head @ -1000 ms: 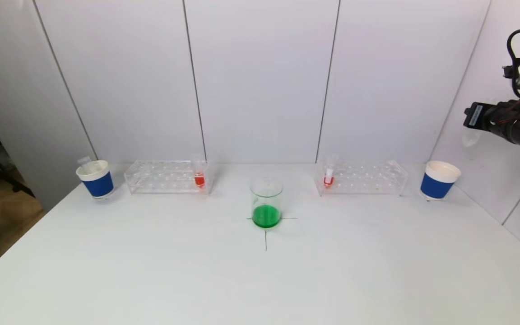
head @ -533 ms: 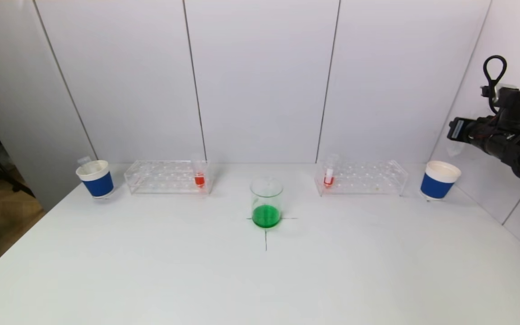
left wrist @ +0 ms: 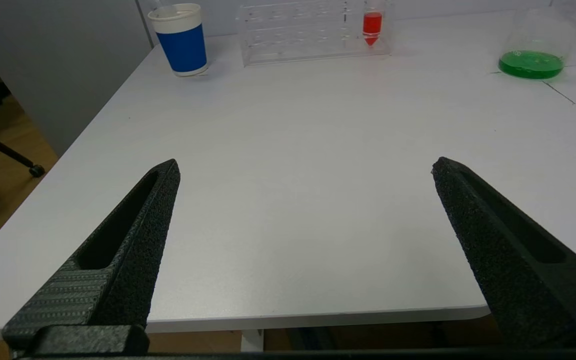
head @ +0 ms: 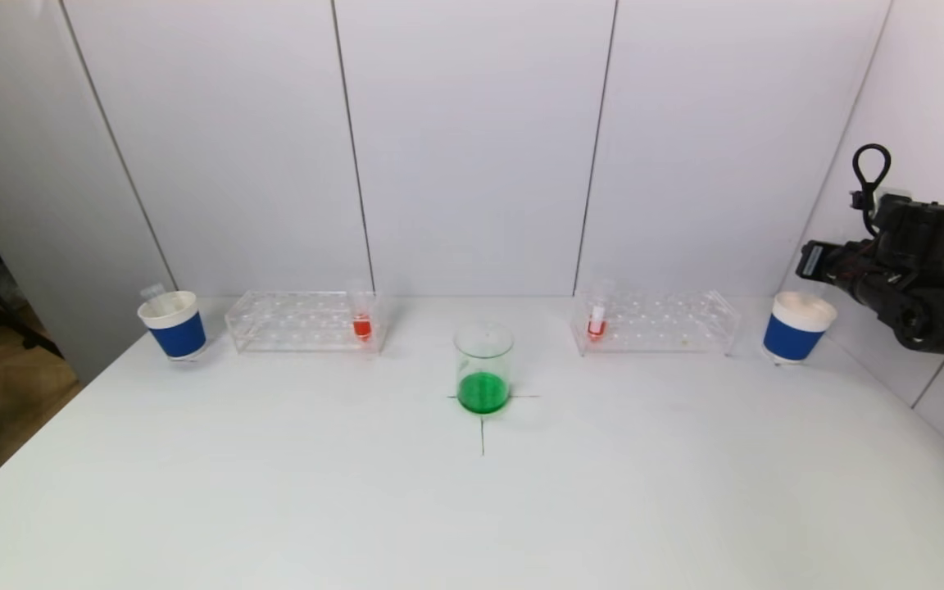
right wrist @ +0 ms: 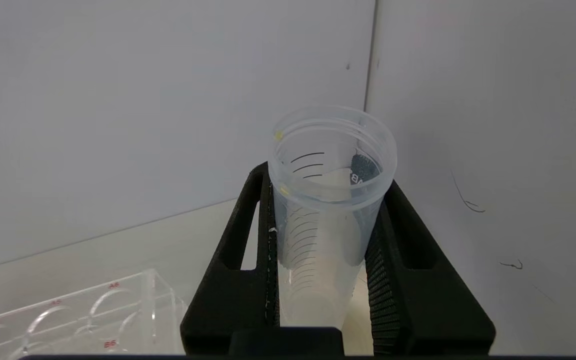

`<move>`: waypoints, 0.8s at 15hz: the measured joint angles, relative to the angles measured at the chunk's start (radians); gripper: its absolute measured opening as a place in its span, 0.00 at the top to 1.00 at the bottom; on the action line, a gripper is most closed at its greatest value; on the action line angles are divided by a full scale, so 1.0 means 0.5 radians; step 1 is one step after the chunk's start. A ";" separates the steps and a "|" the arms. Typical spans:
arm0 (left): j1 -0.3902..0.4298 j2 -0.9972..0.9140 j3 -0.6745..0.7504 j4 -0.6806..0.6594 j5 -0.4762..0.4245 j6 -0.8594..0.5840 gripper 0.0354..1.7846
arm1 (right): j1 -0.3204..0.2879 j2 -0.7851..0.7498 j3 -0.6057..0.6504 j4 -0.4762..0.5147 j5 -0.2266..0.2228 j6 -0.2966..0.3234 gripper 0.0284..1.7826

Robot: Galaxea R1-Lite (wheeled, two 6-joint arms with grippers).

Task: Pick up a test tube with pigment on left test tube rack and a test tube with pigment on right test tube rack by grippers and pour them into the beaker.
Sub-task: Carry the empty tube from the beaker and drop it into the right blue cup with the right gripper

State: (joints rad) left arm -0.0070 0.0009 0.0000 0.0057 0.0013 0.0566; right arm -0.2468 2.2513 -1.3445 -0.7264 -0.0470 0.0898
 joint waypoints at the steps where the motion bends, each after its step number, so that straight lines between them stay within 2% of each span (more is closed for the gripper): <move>1: 0.000 0.000 0.000 0.001 0.000 0.000 0.01 | -0.010 0.021 -0.004 0.000 0.002 0.002 0.70; 7: 0.000 0.000 0.000 0.000 0.000 0.000 0.01 | -0.026 0.085 0.025 -0.010 0.010 0.000 0.70; 12: 0.001 0.000 0.000 0.001 -0.001 0.000 0.01 | -0.018 0.097 0.172 -0.211 0.045 -0.006 0.70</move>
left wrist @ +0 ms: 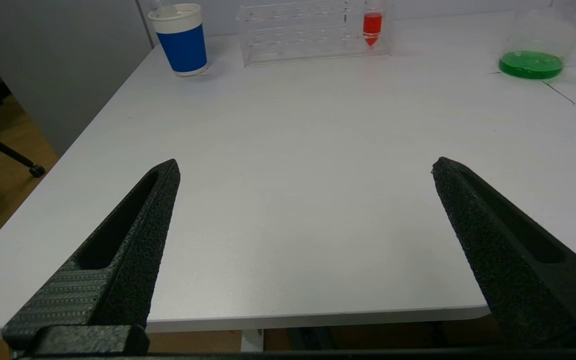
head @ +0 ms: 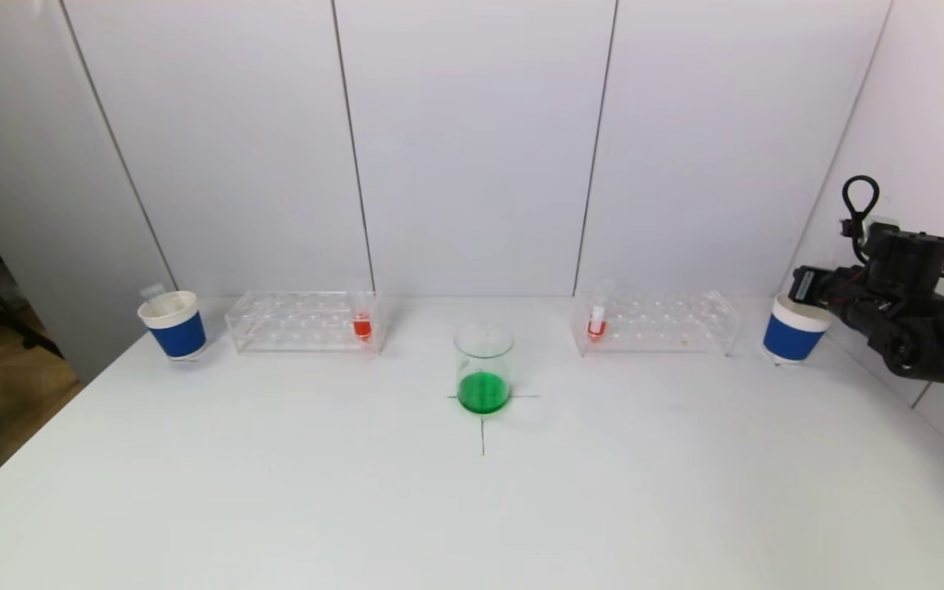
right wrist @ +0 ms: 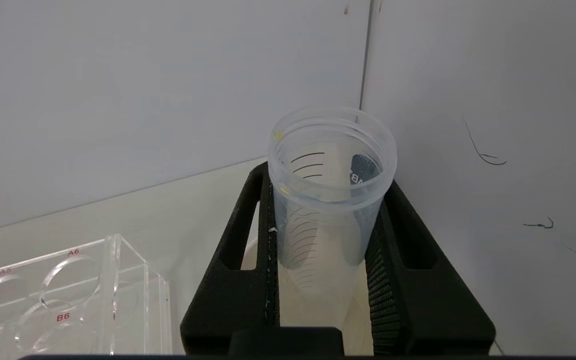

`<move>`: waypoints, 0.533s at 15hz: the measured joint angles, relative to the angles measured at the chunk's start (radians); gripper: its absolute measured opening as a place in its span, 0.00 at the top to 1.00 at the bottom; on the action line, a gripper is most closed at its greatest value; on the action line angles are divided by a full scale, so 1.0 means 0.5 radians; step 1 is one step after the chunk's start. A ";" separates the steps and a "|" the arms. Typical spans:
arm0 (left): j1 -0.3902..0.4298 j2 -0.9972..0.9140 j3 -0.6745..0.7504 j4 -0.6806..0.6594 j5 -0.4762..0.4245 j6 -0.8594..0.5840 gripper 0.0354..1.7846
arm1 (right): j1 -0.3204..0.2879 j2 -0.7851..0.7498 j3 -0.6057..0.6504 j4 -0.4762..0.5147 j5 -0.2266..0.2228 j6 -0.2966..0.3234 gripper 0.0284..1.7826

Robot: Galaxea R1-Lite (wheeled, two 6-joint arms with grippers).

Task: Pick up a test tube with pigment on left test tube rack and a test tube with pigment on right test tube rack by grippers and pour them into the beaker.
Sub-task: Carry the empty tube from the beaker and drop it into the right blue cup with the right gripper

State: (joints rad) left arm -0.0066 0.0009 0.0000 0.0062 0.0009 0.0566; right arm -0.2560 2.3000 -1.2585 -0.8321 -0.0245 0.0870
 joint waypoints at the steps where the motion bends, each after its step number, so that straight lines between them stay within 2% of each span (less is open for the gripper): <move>1: -0.001 0.000 0.000 0.000 0.001 0.001 0.01 | 0.001 0.002 0.012 -0.004 -0.001 -0.001 0.70; 8: -0.001 0.000 0.000 -0.001 0.001 0.000 0.01 | -0.003 0.001 0.046 -0.005 0.000 0.003 0.70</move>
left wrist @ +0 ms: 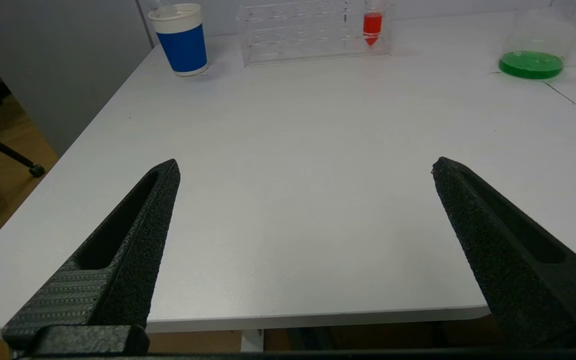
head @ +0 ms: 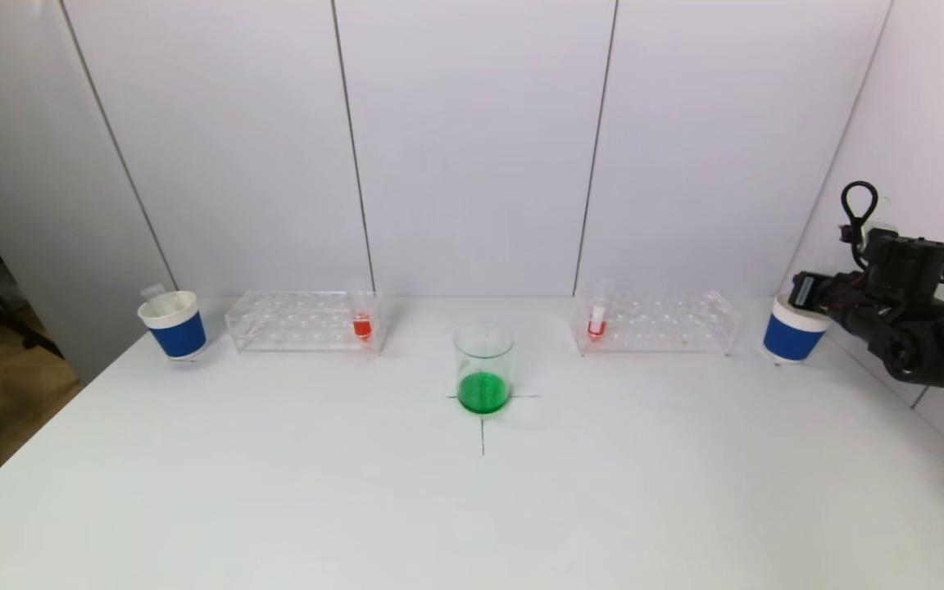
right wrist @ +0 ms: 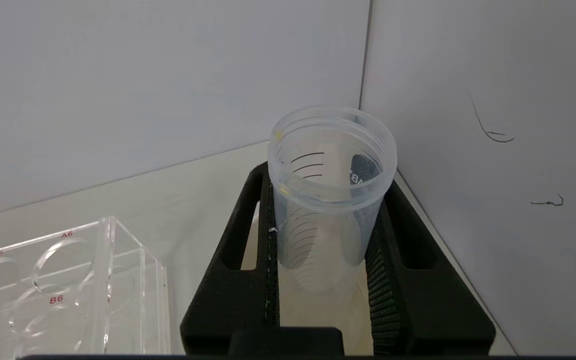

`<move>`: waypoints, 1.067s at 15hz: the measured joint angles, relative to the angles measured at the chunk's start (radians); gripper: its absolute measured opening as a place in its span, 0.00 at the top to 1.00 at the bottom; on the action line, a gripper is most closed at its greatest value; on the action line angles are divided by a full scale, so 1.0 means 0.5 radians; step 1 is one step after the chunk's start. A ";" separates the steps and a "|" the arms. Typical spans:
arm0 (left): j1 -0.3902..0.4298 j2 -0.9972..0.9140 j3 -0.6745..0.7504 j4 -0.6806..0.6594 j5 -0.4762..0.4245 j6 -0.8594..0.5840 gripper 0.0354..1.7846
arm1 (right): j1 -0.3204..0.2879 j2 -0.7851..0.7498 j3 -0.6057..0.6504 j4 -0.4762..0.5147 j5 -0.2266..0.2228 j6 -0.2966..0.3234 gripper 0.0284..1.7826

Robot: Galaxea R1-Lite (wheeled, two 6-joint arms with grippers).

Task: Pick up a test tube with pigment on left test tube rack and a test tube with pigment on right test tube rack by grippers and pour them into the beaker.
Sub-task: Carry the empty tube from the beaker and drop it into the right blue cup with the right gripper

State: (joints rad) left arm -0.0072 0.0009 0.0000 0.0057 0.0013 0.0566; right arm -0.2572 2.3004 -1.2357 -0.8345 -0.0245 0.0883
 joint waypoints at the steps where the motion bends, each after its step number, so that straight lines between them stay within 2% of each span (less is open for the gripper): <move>1: 0.000 0.000 0.000 0.000 -0.001 0.000 0.01 | -0.001 -0.002 0.003 0.001 0.000 0.000 0.70; 8: 0.000 0.000 0.000 0.001 -0.001 -0.001 0.01 | -0.001 -0.010 0.008 0.003 -0.002 0.007 0.70; 10: 0.000 0.000 0.000 0.001 -0.001 0.000 0.01 | -0.001 -0.011 0.008 0.003 -0.003 0.007 0.67; 12: 0.000 0.000 0.000 0.000 0.000 0.000 0.01 | -0.001 -0.014 0.008 0.002 -0.003 0.004 0.57; 16: 0.000 0.000 0.000 0.000 0.000 -0.001 0.01 | -0.004 -0.018 0.010 0.001 -0.003 0.004 0.24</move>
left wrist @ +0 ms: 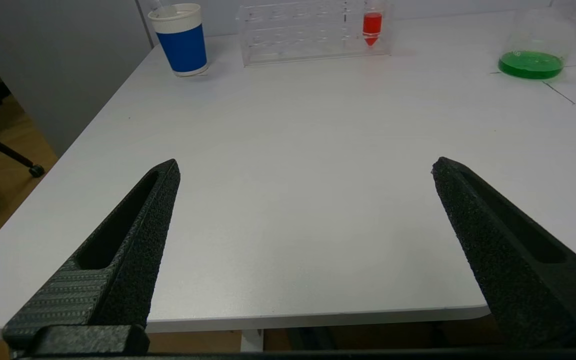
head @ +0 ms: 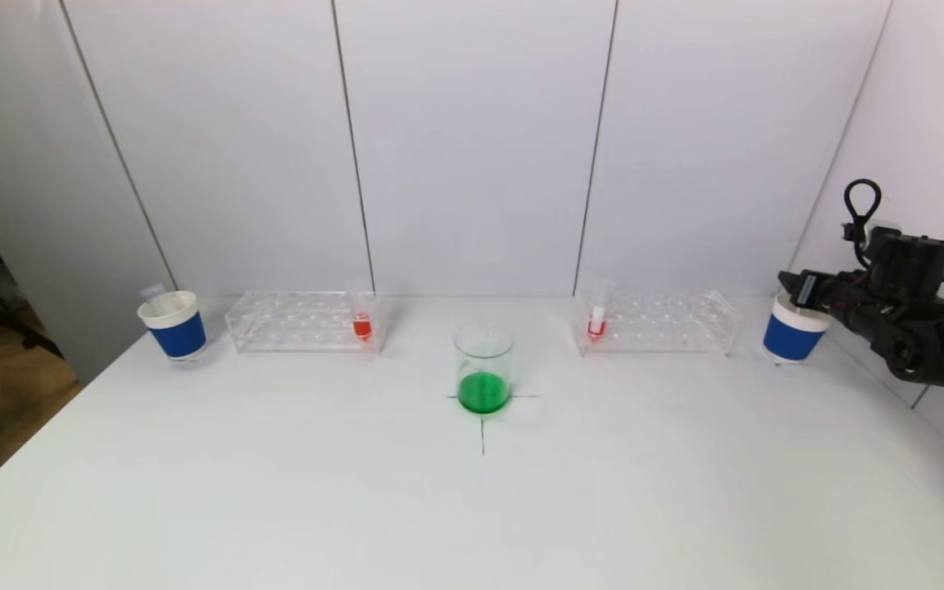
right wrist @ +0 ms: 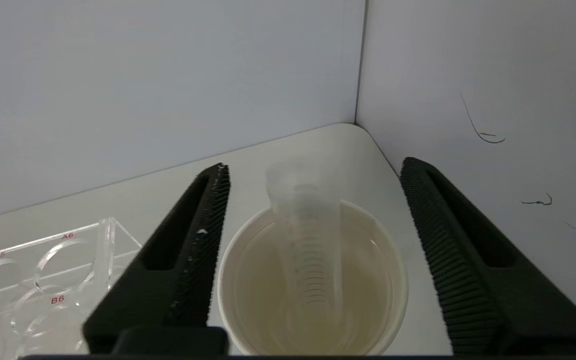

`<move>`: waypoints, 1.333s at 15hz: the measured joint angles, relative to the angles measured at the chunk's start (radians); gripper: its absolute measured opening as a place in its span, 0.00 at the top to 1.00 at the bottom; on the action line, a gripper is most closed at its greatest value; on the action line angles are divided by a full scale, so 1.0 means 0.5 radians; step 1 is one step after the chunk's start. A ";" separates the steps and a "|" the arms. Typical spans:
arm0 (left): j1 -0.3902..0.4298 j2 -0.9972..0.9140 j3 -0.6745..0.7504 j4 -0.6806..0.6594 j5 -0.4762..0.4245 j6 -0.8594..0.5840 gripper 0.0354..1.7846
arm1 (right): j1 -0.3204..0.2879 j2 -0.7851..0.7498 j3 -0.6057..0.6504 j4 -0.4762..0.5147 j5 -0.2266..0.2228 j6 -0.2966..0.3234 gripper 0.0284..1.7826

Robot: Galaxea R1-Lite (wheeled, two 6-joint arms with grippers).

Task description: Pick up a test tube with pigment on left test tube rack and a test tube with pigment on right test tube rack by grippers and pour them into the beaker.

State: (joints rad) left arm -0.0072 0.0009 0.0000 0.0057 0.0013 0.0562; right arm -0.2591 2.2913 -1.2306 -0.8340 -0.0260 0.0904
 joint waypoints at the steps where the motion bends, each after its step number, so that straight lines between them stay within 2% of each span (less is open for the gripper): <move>1: 0.000 0.000 0.000 0.001 0.000 0.000 0.01 | 0.000 -0.002 0.004 0.000 0.000 0.000 0.16; 3: 0.001 0.000 0.000 0.000 0.000 0.001 0.01 | 0.000 -0.007 0.006 -0.001 0.000 0.001 0.06; 5: 0.001 0.000 0.000 0.000 0.000 0.000 0.01 | -0.001 -0.017 0.008 -0.003 0.000 0.004 0.01; 12: 0.000 0.000 0.000 0.000 0.000 0.000 0.01 | 0.023 -0.191 0.142 -0.001 0.001 -0.001 0.00; 17: 0.000 0.000 0.000 0.000 0.000 0.000 0.01 | 0.130 -0.540 0.463 -0.020 -0.004 0.003 0.00; 20: 0.000 0.000 0.000 0.001 0.000 0.001 0.01 | 0.279 -0.903 0.821 -0.027 -0.011 0.000 0.00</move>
State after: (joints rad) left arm -0.0072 0.0009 0.0000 0.0062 0.0013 0.0566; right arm -0.1198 1.8400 -0.8202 -0.8477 -0.0317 0.0902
